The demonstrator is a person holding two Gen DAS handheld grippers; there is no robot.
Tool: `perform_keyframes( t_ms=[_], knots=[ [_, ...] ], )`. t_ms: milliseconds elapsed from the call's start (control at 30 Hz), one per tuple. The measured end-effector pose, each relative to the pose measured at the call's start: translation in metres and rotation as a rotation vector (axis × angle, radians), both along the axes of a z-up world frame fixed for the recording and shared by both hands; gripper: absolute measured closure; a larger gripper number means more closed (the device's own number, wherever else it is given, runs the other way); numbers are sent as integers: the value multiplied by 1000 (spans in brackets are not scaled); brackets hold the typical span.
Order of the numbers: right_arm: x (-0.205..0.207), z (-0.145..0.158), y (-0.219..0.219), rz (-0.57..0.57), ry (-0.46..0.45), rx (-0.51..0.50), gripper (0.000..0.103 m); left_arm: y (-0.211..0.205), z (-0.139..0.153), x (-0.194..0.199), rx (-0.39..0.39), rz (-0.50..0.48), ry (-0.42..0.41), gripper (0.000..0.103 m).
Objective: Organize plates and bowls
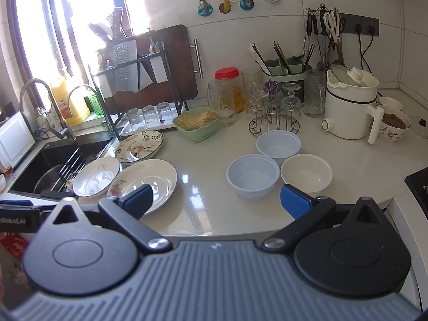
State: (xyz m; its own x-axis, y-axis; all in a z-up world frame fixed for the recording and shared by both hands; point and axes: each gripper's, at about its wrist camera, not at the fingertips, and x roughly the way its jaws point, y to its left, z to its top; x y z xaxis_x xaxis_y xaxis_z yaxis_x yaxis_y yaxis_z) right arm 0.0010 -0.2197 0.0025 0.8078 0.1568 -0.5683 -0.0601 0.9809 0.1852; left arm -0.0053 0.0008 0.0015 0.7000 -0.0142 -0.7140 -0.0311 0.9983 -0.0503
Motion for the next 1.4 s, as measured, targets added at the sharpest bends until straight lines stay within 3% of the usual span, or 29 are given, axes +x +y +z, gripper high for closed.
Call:
perform_keyframes(
  t_ms=[1400],
  knots=[
    [2,-2,-4,18,5,15,0,-5,-1,-2,-17,25,25,1]
  ],
)
